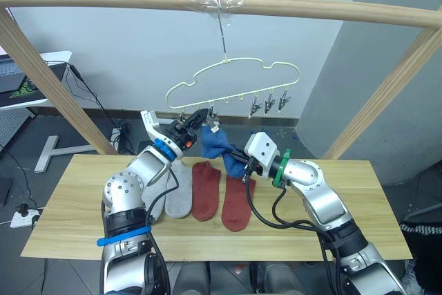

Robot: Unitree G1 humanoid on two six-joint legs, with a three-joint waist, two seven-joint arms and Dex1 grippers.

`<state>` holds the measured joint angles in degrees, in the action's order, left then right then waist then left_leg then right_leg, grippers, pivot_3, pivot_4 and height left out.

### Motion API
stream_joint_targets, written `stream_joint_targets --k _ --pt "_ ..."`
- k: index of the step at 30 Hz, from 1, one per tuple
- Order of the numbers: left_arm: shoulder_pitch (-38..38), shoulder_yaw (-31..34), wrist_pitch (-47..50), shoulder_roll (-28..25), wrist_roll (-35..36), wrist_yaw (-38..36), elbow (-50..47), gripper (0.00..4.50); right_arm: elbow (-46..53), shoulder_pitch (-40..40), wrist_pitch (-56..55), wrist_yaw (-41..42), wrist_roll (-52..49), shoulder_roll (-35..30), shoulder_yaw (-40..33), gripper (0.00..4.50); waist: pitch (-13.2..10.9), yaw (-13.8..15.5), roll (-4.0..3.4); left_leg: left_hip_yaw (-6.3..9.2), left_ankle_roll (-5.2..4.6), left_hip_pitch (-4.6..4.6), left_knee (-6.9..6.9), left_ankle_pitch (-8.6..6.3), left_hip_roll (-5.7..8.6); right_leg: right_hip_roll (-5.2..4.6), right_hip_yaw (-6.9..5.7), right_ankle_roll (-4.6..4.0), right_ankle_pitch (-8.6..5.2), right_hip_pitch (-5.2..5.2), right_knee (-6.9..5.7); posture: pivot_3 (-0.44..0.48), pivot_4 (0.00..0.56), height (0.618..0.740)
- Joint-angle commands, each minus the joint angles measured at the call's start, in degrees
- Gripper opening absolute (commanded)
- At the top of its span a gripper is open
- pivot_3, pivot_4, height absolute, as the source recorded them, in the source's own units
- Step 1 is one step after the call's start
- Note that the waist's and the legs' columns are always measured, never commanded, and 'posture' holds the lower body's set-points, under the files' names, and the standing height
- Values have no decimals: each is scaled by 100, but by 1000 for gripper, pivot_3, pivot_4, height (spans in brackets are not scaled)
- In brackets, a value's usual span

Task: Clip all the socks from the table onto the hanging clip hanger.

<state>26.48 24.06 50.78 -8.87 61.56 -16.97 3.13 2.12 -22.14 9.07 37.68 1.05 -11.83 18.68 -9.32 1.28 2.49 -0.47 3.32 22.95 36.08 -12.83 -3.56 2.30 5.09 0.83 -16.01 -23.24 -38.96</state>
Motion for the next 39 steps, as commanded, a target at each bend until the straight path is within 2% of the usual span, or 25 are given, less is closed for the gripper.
stream_joint_targets --k 1,5,7,10,13,16,19,22,25,30,32,33,35,37,39 --pt "-14 37 64 -165 222 -89 -327 2496 0 -120 -163 -55 10 64 29 0 0 -2 0 0 0 0 0 0 0 0 0 0 0 0 0 109 136 740" --pt "-144 51 199 -386 360 -113 -493 3775 -149 -124 -107 -175 -66 183 -33 0 0 -11 0 -1 0 -1 0 0 0 0 1 0 0 0 -1 109 130 740" --pt "-303 61 382 -599 478 -110 -768 4364 -205 -104 45 -290 -116 262 -113 0 0 -17 1 -3 0 0 0 0 0 0 2 0 0 -1 -1 141 128 740" --pt "-568 -32 516 -884 504 -150 -1164 4500 -134 -22 246 -202 -245 260 -123 839 0 -1 0 2 1 2 -3 0 -3 -1 -2 -4 0 -5 -2 156 132 740" --pt "-735 -120 443 -1020 409 -170 -1411 4500 -47 73 374 -204 -349 280 -133 1950 0 23 1 2 1 2 -3 0 -3 -2 -2 -3 -1 -4 -2 178 133 740" --pt "-883 -232 187 -1206 86 -271 -1731 4500 73 165 512 -296 -382 293 -161 3044 -1 21 1 0 1 2 -2 0 1 -6 -2 -3 -1 -3 -1 178 133 740" --pt "-1072 -690 -292 -1517 -650 -653 -2038 4500 178 258 503 -269 -327 106 -203 4066 1 26 1 -2 1 0 -2 0 0 -6 -1 -3 -1 -3 -2 194 121 740" --pt "-1197 -1060 -805 -1648 -1257 -892 -2181 4500 329 363 560 -199 -410 -94 -308 4066 1 35 1 -4 1 1 -2 0 2 -7 0 -4 -2 -3 0 194 119 740" --pt "-1283 -1664 -1752 -1661 -2319 -1068 -2144 4500 467 449 585 -221 -443 -334 -512 4066 1 43 1 -9 1 1 -2 0 4 -9 3 -4 -2 -4 1 192 114 740" --pt "-1258 -2299 -3305 -1298 -3835 -805 -1703 4500 788 492 753 -217 -629 -585 -811 4066 2 54 1 -11 1 1 -2 0 3 -9 4 -4 -2 -4 0 175 109 740" --pt "-1211 -2534 -3778 -1117 -4232 -795 -1526 4500 976 493 855 -202 -719 -684 -927 4066 3 50 1 -13 1 1 -2 0 3 -8 5 -5 -2 -5 0 169 109 740" --pt "-1160 -2661 -3898 -983 -4337 -794 -1448 4102 1132 516 925 -184 -795 -737 -996 4099 3 53 0 -13 0 1 -2 0 3 -8 6 -5 -1 -5 0 162 110 740" --pt "-1104 -2786 -4073 -803 -4493 -813 -1331 3614 1325 547 1027 -173 -900 -810 -1066 4099 5 52 3 -15 0 3 -2 0 5 -8 7 -5 -1 -5 0 162 110 740" --pt "-1011 -2877 -4326 -641 -4928 -512 -1104 2939 1537 557 1145 -154 -1007 -882 -1132 4099 5 47 3 -15 0 4 -2 0 5 -8 8 -5 0 -5 1 148 114 740" --pt "-967 -2967 -4559 -511 -5320 -243 -875 2939 1777 521 1301 -143 -1149 -931 -1222 4099 5 40 3 -11 -1 4 -1 0 4 -6 5 -3 -1 -4 0 140 115 740"
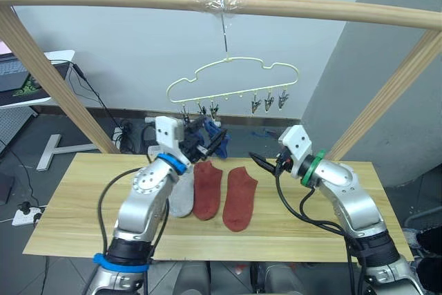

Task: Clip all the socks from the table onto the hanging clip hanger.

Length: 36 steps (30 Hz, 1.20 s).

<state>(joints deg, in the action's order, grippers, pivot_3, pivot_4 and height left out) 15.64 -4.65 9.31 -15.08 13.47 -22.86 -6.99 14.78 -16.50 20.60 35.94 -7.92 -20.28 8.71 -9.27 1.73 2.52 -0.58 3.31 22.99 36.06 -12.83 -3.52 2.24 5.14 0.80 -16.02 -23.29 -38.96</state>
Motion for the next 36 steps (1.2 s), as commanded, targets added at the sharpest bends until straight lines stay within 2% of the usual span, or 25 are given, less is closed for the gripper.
stream_joint_targets --k 1,7,11,26,36 --pt "131 -118 -532 150 -716 502 248 2939 637 -92 264 36 -367 -87 -287 4099 1 -12 -2 0 0 -1 0 0 0 0 1 0 0 0 -1 140 115 740" --pt "272 -33 -799 418 -981 797 610 2939 873 -314 584 43 -642 -187 -398 4099 1 -32 -2 -1 0 -1 1 0 0 1 2 0 1 0 -3 123 121 740" --pt "356 22 -774 530 -1013 897 693 2106 836 -514 761 -41 -768 -195 -506 4099 0 -33 -2 -2 -1 -1 1 0 0 1 2 0 2 1 -3 117 123 740" --pt "290 212 -534 850 -901 1101 751 2106 982 -856 1057 71 -1155 -373 -521 4099 1 -33 -1 -2 -1 -1 2 0 1 2 0 -1 5 2 -4 117 123 740" --pt "682 238 -672 1031 -1039 1301 1190 2106 1186 -1080 1355 -7 -1487 -431 -575 4099 1 -38 0 -2 -2 -1 5 1 1 4 -2 0 8 4 -5 94 124 740"
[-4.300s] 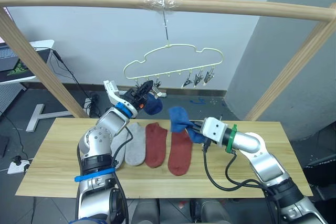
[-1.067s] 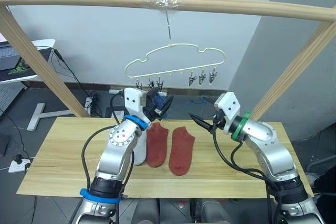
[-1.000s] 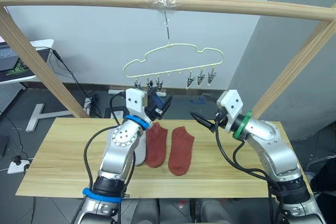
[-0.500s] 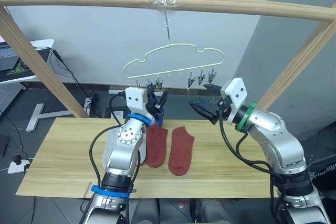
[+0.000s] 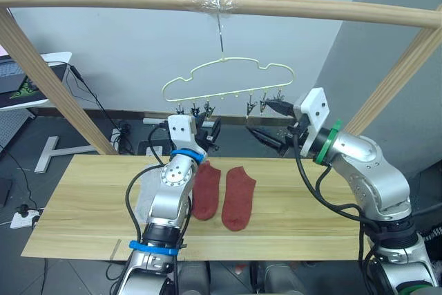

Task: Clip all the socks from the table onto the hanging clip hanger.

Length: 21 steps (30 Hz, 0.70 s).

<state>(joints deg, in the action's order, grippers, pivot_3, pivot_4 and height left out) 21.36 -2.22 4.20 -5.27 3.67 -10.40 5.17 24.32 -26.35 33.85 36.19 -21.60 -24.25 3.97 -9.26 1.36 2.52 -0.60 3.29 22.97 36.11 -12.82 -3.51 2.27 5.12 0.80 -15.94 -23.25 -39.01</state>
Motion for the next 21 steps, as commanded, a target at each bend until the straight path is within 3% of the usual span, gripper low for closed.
stream_joint_targets --k 1,21 --pt "122 -4 -170 50 -85 80 -14 2106 254 -96 55 -55 -130 -24 -103 4099 0 0 0 0 0 0 0 0 0 0 1 -3 2 0 0 94 124 740" --pt "334 9 -331 134 -175 148 213 2106 274 -109 101 -123 -138 -23 -123 4099 0 -3 0 0 0 0 0 0 0 0 -1 -12 7 0 -1 87 120 740"
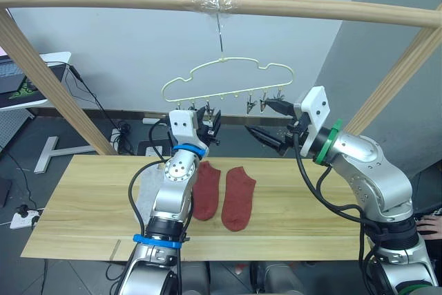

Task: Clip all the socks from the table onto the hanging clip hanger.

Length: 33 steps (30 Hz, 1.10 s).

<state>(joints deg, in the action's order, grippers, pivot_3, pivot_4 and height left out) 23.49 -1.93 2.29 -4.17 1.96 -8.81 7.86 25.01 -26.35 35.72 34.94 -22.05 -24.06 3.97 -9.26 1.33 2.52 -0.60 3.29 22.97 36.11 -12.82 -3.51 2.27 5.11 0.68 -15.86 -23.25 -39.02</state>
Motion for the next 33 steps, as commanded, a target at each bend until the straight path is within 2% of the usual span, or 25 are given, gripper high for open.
stream_joint_targets --k 1,32,33 --pt "123 -17 -149 24 -18 -4 -48 2106 204 -108 -88 -2 -92 -42 -123 4099 0 -1 0 0 0 0 0 0 0 0 0 -6 3 0 0 87 120 740" --pt "379 7 -349 -44 -181 100 256 2106 282 -48 -79 -31 -76 -52 -88 4099 0 0 0 -2 0 -1 0 0 0 0 -4 -8 5 0 -1 87 129 740" --pt "369 10 -354 -42 -173 94 241 1930 297 -38 -72 -34 -80 -54 -88 4099 0 0 0 -1 0 -1 0 0 0 0 -5 -8 5 0 -1 86 128 740"
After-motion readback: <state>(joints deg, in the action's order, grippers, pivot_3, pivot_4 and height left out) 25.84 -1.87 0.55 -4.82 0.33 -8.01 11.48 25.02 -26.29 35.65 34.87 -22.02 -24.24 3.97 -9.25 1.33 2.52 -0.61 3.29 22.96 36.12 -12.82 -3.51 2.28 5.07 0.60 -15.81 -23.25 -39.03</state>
